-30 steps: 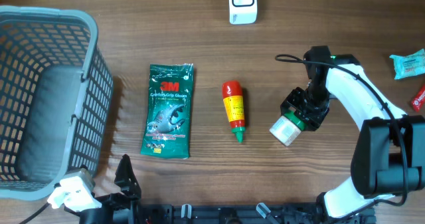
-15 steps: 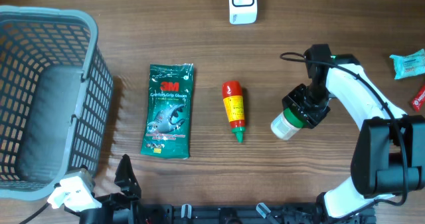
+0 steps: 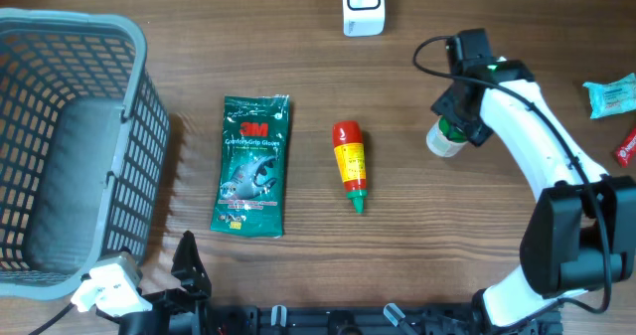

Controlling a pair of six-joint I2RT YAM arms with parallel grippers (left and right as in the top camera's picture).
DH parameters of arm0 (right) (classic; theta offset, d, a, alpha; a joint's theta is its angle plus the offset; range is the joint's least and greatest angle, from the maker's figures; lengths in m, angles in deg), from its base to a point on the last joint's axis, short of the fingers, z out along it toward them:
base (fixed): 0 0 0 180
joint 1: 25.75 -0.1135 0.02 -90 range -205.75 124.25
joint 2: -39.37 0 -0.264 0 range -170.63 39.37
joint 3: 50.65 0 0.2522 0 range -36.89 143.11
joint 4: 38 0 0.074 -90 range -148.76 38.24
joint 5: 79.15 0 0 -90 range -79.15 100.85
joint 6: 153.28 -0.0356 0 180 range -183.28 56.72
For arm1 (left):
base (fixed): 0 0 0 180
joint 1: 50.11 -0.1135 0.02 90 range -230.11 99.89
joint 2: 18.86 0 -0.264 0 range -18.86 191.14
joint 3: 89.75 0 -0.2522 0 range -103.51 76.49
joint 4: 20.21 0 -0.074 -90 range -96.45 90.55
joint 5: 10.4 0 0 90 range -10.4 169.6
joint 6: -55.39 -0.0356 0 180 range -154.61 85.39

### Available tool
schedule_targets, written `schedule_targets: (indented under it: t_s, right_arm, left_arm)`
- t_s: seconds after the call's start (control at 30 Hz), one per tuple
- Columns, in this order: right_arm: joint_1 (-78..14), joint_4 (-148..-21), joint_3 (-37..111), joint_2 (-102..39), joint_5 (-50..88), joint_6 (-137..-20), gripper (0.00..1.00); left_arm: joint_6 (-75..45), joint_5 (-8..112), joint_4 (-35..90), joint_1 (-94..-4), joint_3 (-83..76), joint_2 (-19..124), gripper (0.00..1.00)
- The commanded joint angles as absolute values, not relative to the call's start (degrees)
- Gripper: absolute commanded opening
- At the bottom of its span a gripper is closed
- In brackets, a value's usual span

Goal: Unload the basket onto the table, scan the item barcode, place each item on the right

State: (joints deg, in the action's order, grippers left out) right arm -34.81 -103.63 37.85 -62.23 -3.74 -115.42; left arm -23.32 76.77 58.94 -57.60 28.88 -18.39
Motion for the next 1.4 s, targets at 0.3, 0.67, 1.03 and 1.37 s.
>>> schedule_targets:
  t_s: [0.3,0.67,1.03,1.37]
  right_arm:
    - [-45.54,-101.89,35.34,-66.21,-19.15,-128.01,0.51]
    - [-46.15,-109.75,41.74,-61.66,-8.79,-122.69,1.00]
    - [-43.90,-108.79,46.66,-53.90,0.22,-54.65,1.00]
    - [-36.08,-109.27,45.48,-65.55,20.92,-42.26,1.00]
  left_arm:
    - [-22.99,76.92,58.74,-57.35,28.83,-18.58,1.00]
    - [-22.99,76.92,58.74,-57.35,28.83,-18.58,1.00]
    - [-22.99,76.92,58.74,-57.35,28.83,-18.58,1.00]
    - [-22.99,76.92,58.74,-57.35,28.83,-18.58,1.00]
